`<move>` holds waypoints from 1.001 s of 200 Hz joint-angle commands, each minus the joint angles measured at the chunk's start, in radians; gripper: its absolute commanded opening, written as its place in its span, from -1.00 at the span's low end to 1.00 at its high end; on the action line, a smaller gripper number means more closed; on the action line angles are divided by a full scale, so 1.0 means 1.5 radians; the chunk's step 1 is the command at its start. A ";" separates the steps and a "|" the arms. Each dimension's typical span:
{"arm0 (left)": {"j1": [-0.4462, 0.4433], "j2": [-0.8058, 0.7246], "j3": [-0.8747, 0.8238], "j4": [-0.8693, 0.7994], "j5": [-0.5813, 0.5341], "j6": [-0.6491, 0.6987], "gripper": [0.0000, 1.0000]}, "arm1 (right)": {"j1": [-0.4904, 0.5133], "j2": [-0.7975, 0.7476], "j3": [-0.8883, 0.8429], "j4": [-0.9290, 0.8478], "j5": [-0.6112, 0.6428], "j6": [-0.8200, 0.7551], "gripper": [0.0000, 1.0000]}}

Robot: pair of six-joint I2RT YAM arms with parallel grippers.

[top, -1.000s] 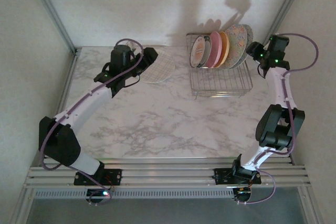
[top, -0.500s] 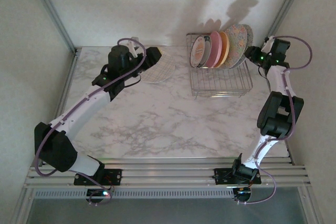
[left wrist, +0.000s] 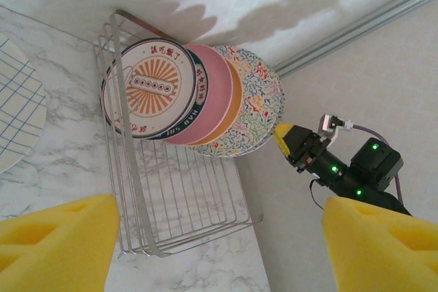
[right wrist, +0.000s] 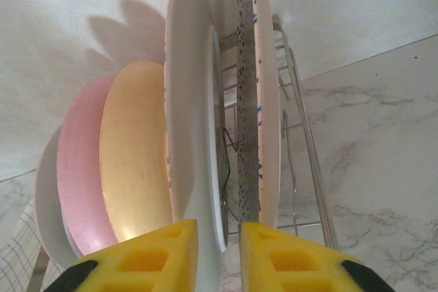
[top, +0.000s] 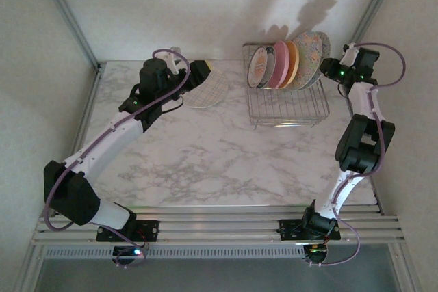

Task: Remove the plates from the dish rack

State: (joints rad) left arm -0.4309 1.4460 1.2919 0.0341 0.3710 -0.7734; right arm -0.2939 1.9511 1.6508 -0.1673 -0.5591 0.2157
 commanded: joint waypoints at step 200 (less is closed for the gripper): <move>-0.005 0.015 -0.005 0.070 0.027 -0.027 0.54 | -0.009 -0.058 -0.032 -0.020 0.050 -0.014 -0.33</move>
State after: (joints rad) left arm -0.4309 1.4631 1.2938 0.0860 0.3965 -0.7959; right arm -0.2989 1.9003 1.6020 -0.1635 -0.5125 0.1947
